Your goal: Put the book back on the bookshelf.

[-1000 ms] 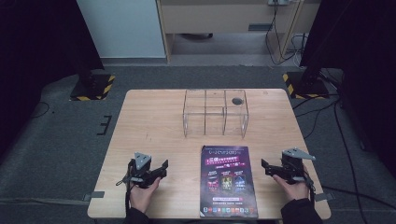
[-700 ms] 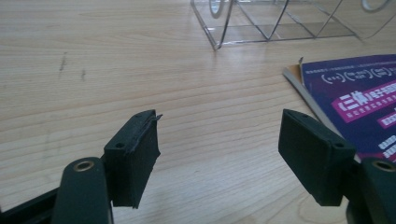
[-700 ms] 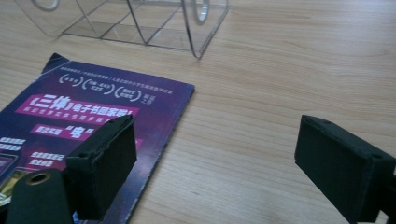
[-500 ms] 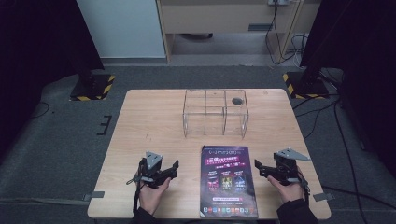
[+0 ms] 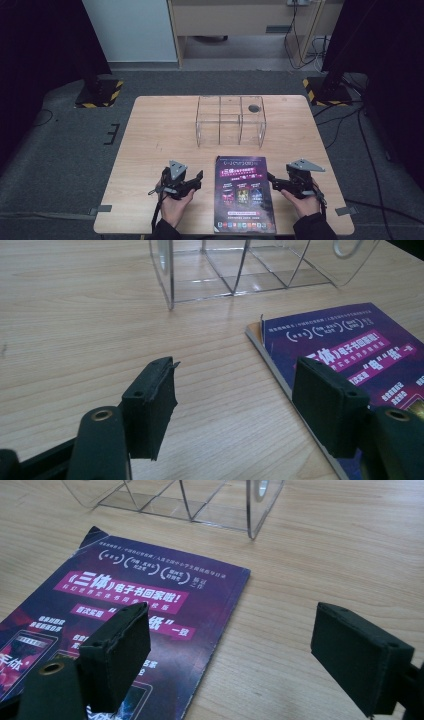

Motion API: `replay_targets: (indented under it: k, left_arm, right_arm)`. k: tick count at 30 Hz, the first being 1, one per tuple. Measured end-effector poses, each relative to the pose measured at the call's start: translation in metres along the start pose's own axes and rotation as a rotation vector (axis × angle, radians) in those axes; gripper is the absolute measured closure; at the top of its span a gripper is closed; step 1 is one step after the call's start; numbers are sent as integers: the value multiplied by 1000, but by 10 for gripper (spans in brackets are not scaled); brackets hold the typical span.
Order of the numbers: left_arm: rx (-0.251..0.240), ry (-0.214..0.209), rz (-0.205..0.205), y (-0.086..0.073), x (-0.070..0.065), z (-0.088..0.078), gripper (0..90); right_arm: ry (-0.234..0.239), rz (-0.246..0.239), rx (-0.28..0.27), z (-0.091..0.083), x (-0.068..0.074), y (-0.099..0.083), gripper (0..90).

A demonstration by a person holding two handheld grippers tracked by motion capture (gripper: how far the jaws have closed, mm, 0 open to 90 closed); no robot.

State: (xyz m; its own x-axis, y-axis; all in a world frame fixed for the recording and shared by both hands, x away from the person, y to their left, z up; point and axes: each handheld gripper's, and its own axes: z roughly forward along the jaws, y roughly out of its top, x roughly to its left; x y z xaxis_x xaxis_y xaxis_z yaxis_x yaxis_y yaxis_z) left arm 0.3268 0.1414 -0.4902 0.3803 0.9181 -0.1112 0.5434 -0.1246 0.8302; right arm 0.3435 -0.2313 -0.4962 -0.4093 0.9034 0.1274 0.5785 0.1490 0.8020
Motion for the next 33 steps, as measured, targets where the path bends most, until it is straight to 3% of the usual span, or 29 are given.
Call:
replay_targets:
  k: [11,18,22,33]
  left_arm:
    - [40,-25,19,-3,-18,16,356]
    - [62,-51,40,-7,-30,27,378]
    - [85,-60,54,-10,-38,34,389]
    - [117,-67,41,-16,-48,49,401]
  right_arm:
    - [7,-47,12,9,10,-6,184]
    - [21,-52,35,16,15,-9,204]
    - [23,-82,62,22,18,-14,228]
    - [24,-101,102,29,21,-22,252]
